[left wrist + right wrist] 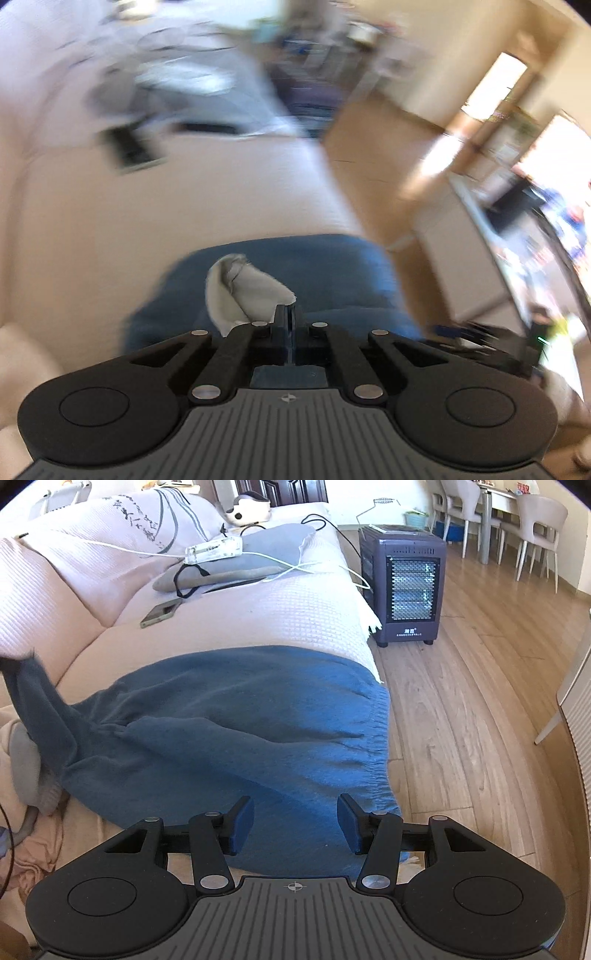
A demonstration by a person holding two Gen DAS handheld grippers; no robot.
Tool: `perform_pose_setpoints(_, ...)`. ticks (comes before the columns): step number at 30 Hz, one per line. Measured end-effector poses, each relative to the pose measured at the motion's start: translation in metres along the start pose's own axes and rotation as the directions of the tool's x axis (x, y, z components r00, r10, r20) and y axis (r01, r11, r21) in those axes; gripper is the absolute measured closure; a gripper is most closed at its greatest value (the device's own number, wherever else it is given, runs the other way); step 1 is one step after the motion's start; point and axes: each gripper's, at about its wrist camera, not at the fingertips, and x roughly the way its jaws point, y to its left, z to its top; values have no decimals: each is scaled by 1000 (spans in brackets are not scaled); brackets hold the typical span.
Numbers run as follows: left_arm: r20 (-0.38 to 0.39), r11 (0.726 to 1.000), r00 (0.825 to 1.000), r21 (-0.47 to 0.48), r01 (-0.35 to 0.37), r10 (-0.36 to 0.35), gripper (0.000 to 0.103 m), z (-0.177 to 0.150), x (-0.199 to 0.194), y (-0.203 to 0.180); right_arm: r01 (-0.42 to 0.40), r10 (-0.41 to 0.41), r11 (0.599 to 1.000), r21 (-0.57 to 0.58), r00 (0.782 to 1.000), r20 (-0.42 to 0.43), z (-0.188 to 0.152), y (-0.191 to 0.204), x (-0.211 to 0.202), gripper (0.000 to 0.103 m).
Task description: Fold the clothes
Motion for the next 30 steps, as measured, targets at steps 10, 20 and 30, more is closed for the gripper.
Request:
perform_pose_setpoints(10, -223, 975, 970, 176, 133, -92, 93, -18, 135, -100, 10, -10, 999, 48, 1000, 3, -17, -8, -12, 53)
perform_pose_setpoints(20, -264, 954, 951, 290, -83, 163, 51, -73, 134, -79, -22, 23, 992, 125, 1000, -7, -25, -22, -13, 53)
perform_pose_setpoints(30, -262, 929, 910, 272, -250, 322, 45, -106, 149, -34, -280, 283, 941, 190, 959, 9, 7, 20, 22, 53)
